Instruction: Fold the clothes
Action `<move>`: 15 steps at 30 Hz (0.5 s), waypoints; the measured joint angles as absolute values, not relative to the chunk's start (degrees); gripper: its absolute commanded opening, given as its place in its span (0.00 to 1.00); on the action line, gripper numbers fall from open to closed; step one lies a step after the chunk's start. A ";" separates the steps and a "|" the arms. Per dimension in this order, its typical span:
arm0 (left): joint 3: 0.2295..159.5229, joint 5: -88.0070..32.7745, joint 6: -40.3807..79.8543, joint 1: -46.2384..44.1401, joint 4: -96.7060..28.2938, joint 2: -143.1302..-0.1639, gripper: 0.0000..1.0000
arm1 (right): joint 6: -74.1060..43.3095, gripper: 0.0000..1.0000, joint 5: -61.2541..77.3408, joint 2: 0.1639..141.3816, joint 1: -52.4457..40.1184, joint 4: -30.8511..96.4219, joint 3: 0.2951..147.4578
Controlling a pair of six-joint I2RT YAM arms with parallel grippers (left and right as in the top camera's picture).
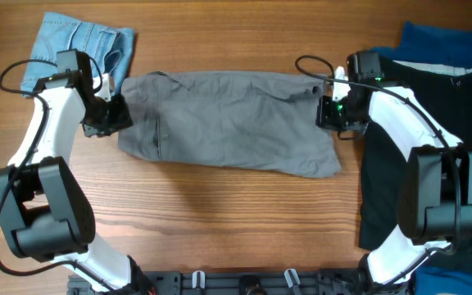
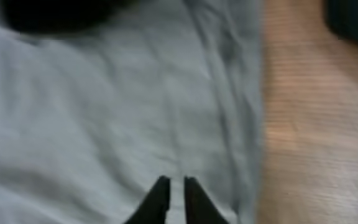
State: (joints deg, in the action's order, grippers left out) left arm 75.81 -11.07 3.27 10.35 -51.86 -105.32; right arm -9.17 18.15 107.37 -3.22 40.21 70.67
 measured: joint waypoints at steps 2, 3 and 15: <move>75.81 -13.02 2.61 10.35 -51.70 -105.32 0.34 | -8.91 0.04 25.45 107.37 -3.53 35.99 70.70; 75.81 -13.43 2.46 10.35 -51.92 -105.32 0.48 | -9.13 0.04 26.96 107.55 -4.29 34.41 70.70; 75.70 -13.89 2.22 13.63 -53.41 -105.32 1.00 | -33.89 0.12 16.82 119.26 -0.62 8.75 71.40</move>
